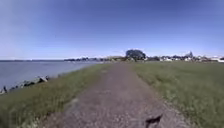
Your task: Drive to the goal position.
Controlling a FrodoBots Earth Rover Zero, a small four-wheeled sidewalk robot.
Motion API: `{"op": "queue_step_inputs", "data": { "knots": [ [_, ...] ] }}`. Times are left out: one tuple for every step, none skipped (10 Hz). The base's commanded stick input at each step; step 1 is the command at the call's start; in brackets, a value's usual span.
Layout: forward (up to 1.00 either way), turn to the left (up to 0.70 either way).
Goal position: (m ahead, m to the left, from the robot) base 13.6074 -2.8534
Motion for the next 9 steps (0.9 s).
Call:
{"op": "queue_step_inputs", "data": {
  "knots": [
    [0.7,0.0],
    [0.7,0.0],
    [0.7,0.0],
    [0.7,0.0],
    [0.7,-0.27],
    [0.7,-0.22],
    [0.7,-0.01],
    [0.7,0.0],
    [0.7,0.0]
  ]
}}
